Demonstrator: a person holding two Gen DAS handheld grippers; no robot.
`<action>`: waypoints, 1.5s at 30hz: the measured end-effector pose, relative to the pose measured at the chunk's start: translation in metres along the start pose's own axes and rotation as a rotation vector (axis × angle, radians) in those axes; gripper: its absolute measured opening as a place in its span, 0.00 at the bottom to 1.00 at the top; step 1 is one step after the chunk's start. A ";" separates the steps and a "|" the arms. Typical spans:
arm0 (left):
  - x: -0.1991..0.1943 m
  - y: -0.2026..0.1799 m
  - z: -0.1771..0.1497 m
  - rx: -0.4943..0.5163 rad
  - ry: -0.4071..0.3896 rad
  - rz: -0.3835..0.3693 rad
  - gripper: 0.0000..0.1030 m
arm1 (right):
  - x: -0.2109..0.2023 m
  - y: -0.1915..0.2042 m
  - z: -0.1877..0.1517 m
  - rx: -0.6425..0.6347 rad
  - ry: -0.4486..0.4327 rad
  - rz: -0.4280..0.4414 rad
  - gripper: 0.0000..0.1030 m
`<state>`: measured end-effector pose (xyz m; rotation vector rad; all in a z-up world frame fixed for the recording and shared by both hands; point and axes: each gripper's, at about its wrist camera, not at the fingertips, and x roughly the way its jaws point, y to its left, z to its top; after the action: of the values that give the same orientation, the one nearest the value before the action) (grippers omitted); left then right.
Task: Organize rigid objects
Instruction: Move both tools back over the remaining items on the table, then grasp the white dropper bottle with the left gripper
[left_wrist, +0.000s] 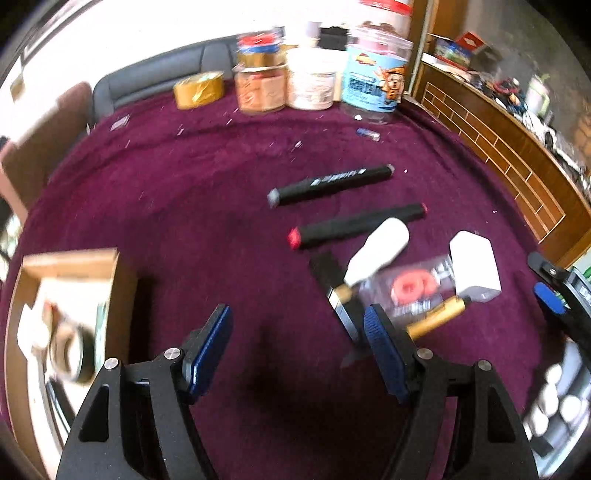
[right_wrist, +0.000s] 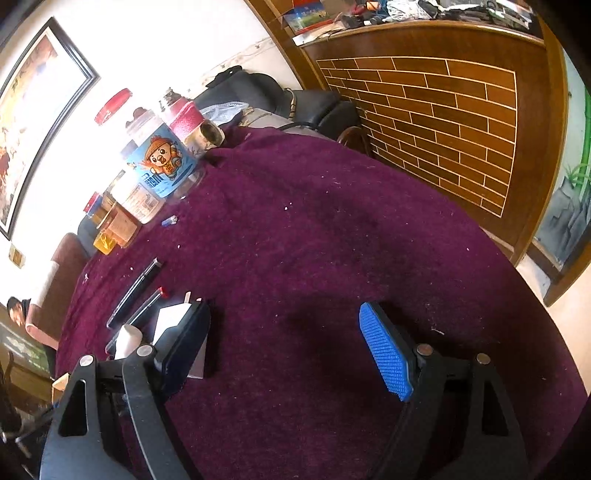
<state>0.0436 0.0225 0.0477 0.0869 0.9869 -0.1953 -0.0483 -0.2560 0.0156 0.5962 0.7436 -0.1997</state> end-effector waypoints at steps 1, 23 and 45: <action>0.004 -0.005 0.004 0.019 -0.008 0.003 0.65 | 0.000 0.000 0.000 0.000 -0.001 -0.004 0.81; 0.013 -0.016 -0.005 0.095 0.047 -0.079 0.21 | 0.006 0.004 -0.002 -0.034 0.012 -0.040 0.81; -0.088 0.055 -0.053 -0.112 -0.114 -0.248 0.21 | 0.009 0.006 -0.002 -0.064 0.005 -0.051 0.83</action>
<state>-0.0359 0.0955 0.0911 -0.1483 0.8912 -0.3683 -0.0410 -0.2494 0.0110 0.5173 0.7678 -0.2202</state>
